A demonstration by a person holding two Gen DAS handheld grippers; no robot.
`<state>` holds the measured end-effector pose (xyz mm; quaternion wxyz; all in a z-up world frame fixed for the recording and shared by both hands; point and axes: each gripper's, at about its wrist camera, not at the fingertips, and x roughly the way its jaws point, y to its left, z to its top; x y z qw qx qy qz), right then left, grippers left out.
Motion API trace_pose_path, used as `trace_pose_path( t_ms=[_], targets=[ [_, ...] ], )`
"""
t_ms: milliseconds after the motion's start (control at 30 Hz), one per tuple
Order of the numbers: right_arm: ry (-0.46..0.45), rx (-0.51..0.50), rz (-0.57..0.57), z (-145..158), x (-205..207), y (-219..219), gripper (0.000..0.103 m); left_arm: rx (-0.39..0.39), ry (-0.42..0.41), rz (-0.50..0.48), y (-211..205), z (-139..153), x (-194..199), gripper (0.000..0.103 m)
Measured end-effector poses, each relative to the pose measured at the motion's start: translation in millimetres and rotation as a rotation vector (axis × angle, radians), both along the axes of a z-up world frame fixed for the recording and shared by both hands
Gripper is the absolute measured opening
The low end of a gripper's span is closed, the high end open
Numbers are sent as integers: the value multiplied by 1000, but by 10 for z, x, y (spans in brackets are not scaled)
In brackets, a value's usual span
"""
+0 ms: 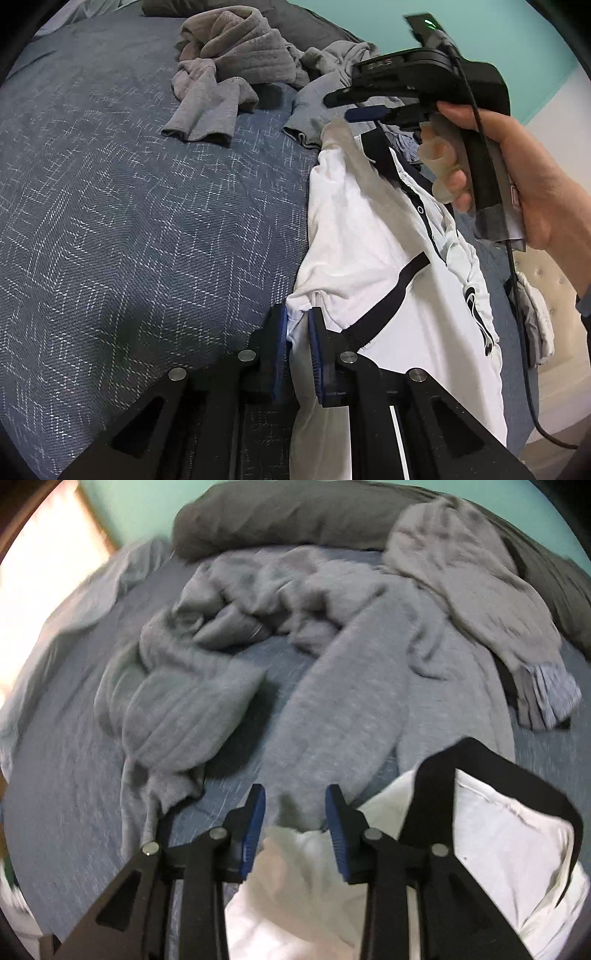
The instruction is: Fold clothes
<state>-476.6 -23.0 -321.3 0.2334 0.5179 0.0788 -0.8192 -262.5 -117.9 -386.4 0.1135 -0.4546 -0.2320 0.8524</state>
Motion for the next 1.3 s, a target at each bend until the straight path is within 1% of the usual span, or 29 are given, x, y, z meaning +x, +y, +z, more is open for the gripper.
trace_pose_path(
  t_ms=[67,133,167,200,300,467,633,700,733,800,900,967,1033,1067,1133,1167,1200,1300],
  targets=[
    [8,83,54,-63,45,-121,33,1,0,0,-3,-2,-5,13],
    [24,144,78,-103,91,-166,20,2,-1,0,-6,-5,-10,13],
    [30,156,81,-110,106,-166,10,3,-1,1,-8,-6,-13,13],
    [35,155,76,-105,112,-150,7,4,-1,1,-9,-7,-15,13],
    [58,147,41,-59,91,-72,5,5,-2,1,-14,-11,-23,13],
    [73,34,-101,91,-50,217,4,4,-2,1,-9,-17,-49,12],
    [69,11,-133,103,-70,299,4,0,-3,-1,-2,-13,-42,12],
    [44,-19,-143,74,-102,315,4,4,-4,-1,-5,-14,-43,11],
    [24,-35,-130,39,-132,269,4,5,-5,-1,-5,-14,-42,11],
    [3,-35,-87,-32,-112,188,4,7,-6,-1,8,-13,-38,11],
    [40,-18,-51,5,-73,114,6,11,-8,-2,10,-3,-35,12],
    [72,11,-68,65,-78,111,6,13,-10,-3,8,6,-33,12],
    [95,19,-88,140,-78,134,10,16,-11,-4,6,15,-31,12],
    [102,10,-93,178,-70,155,14,17,-11,-5,4,19,-31,12],
    [109,-40,-81,270,-15,236,23,19,-12,-5,2,28,-29,12],
    [106,-56,-74,279,11,271,29,19,-11,-4,-4,32,-27,12],
    [99,-71,-68,278,50,300,33,21,-9,1,-19,41,-22,12],
    [69,-125,-63,242,178,433,35,29,-4,16,-65,67,-5,12]
  ],
)
